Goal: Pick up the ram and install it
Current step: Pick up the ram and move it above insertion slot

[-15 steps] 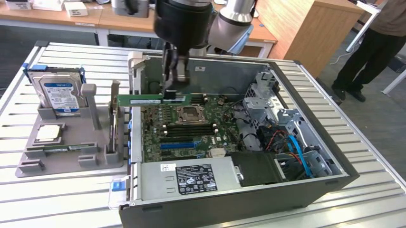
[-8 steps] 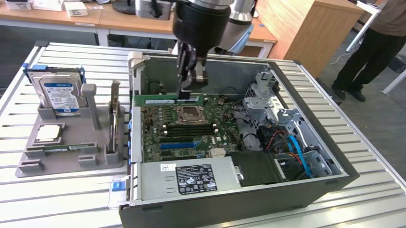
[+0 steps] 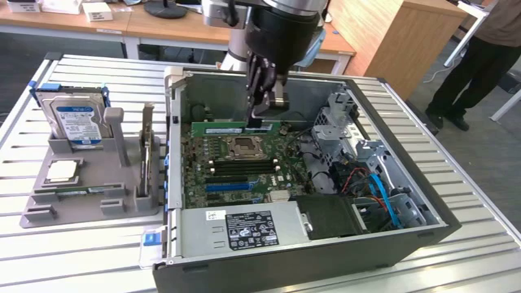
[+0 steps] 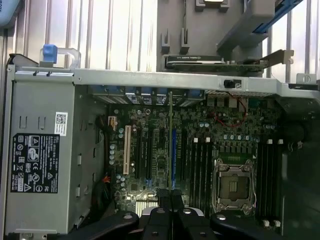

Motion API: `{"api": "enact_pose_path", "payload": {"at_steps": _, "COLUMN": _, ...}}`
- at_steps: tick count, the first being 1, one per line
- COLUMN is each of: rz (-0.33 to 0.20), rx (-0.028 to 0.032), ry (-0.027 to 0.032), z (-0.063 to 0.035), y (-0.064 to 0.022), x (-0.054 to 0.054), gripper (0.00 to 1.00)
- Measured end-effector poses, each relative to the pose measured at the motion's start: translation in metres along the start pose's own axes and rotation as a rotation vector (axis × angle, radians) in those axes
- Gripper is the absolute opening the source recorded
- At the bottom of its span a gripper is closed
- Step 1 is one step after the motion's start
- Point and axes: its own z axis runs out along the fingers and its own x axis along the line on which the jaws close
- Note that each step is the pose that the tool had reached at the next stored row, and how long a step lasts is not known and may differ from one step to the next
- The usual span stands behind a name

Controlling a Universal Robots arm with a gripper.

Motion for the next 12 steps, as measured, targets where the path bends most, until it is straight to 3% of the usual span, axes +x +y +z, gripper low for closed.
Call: {"api": "enact_pose_path", "payload": {"at_steps": 12, "rz": 0.016, "rx": 0.0004, "ry": -0.0006, "z": -0.0009, "y": -0.0245, "x": 0.000, "gripper": 0.12}}
